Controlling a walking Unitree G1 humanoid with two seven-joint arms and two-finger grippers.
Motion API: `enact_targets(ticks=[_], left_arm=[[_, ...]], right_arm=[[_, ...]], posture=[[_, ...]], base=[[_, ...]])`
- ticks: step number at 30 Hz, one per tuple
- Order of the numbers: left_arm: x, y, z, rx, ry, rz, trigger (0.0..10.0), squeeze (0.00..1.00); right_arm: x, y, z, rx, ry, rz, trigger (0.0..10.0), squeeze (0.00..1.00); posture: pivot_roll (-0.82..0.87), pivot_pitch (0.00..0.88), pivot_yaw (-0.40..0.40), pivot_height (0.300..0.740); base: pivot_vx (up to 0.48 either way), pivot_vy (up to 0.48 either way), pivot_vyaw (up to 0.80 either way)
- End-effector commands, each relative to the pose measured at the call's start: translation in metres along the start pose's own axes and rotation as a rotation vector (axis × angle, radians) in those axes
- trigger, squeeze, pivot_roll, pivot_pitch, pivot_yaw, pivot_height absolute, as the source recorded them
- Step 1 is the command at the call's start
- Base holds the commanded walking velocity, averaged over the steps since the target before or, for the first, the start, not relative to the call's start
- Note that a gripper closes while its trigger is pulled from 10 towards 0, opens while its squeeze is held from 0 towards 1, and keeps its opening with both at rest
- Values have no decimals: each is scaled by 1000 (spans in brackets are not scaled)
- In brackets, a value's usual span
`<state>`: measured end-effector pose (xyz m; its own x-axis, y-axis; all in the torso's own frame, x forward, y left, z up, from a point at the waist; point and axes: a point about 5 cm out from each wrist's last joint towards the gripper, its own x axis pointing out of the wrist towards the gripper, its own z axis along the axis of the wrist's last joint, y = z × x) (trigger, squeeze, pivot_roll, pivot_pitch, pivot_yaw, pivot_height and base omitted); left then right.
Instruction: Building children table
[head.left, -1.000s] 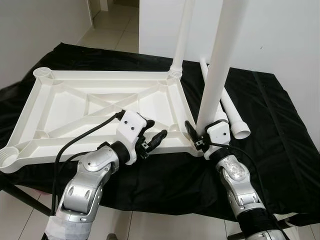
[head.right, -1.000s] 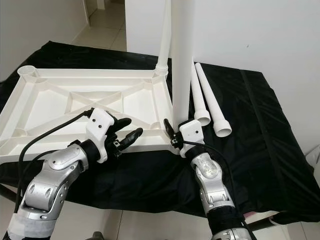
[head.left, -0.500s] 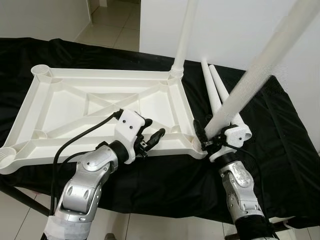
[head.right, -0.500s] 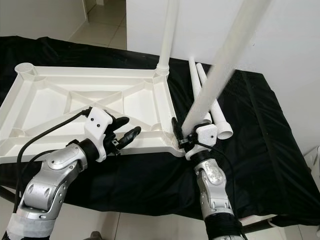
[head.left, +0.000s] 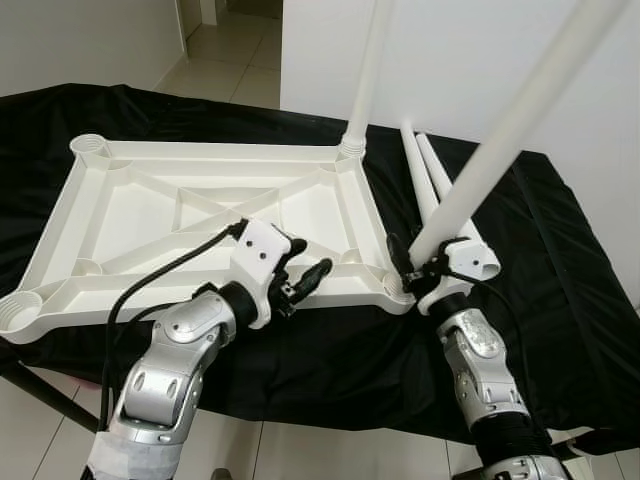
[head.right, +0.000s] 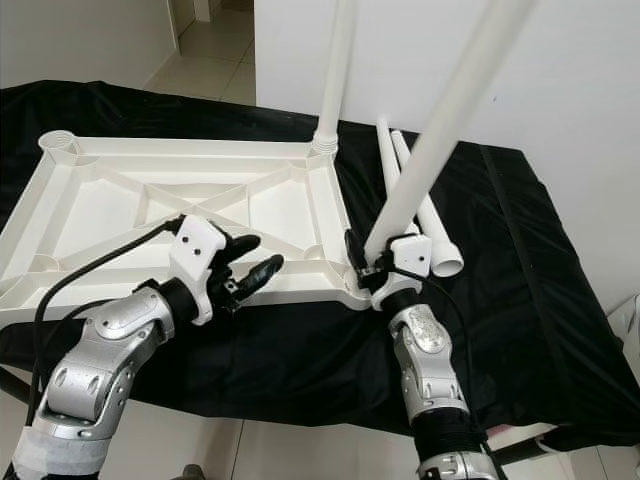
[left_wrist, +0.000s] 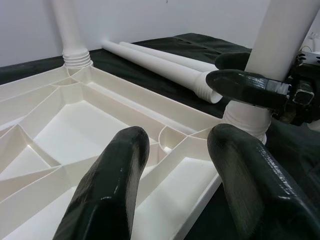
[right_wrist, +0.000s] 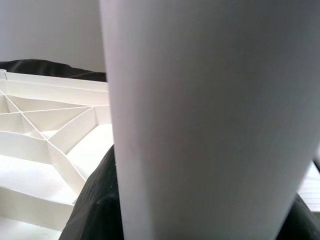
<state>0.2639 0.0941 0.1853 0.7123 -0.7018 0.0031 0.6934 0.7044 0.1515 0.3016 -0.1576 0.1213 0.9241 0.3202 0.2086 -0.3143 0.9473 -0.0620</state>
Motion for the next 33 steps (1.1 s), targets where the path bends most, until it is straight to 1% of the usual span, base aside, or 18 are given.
enact_targets(ticks=[1,3,8,10,11,13,16,17,18,20,22,25,26,27,28,29,30,33], left_arm=[[0,1,0,-11,3,55,10000,0],[0,1,0,-11,3,55,10000,0],[0,1,0,-12,1,54,10000,0],[0,1,0,-11,0,54,10000,0],[0,1,0,-11,0,54,10000,0],[1,1,0,-10,-1,54,10000,0],[1,1,0,-8,0,53,10000,0],[1,2,0,-6,0,53,10000,0],[1,2,0,-6,0,53,10000,0],[1,2,1,-5,0,53,10000,0],[1,2,1,-5,-2,52,10000,0],[1,2,1,-5,-2,52,10000,0],[1,2,1,-5,-2,51,10000,0],[1,2,1,-5,-2,51,10000,0],[1,2,1,-6,-2,50,10000,0],[1,2,1,-5,-2,50,10000,0],[1,2,1,-5,-2,50,10000,0],[1,2,2,-3,-3,54,10000,0]], right_arm=[[-33,-1,-51,7,260,-38,10000,0],[-34,-1,-51,9,261,-38,10000,0],[-34,-3,-45,31,194,-65,10000,0],[-34,-6,-42,96,150,-81,10000,0],[-34,-6,-42,96,150,-81,10000,0],[-34,-13,-40,156,122,-128,10000,0],[-35,-18,-42,177,132,-160,10000,0],[-35,-21,-44,216,144,-178,10000,0],[-35,-21,-44,216,144,-178,10000,0],[-34,-22,-48,258,162,-183,10000,0],[-33,-21,-51,228,203,-163,10000,0],[-33,-21,-51,226,210,-154,10000,0],[-32,-20,-54,190,250,-125,10000,0],[-32,-20,-54,190,250,-125,10000,0],[-30,-18,-57,163,296,-84,10000,0],[-29,-16,-60,106,346,-41,10000,0],[-29,-16,-60,106,346,-41,10000,0],[-25,-14,-60,-4,389,43,10000,0]], posture=[[155,81,-46,740],[155,81,-46,740],[152,80,-46,740],[152,79,-45,740],[152,79,-45,740],[152,77,-45,740],[153,77,-44,740],[153,76,-44,740],[153,76,-44,740],[152,75,-42,740],[150,76,-41,740],[150,76,-41,740],[147,75,-39,740],[147,75,-39,740],[150,76,-40,740],[149,75,-40,740],[149,75,-40,740],[152,76,-45,740]], base=[[0,0,0],[0,0,0],[0,0,0],[0,0,0],[0,0,0],[0,0,0],[0,0,0],[0,0,0],[0,0,0],[0,0,0],[0,0,0],[0,0,0],[0,0,0],[0,0,0],[0,0,0],[0,0,0],[0,0,0],[0,0,0]])
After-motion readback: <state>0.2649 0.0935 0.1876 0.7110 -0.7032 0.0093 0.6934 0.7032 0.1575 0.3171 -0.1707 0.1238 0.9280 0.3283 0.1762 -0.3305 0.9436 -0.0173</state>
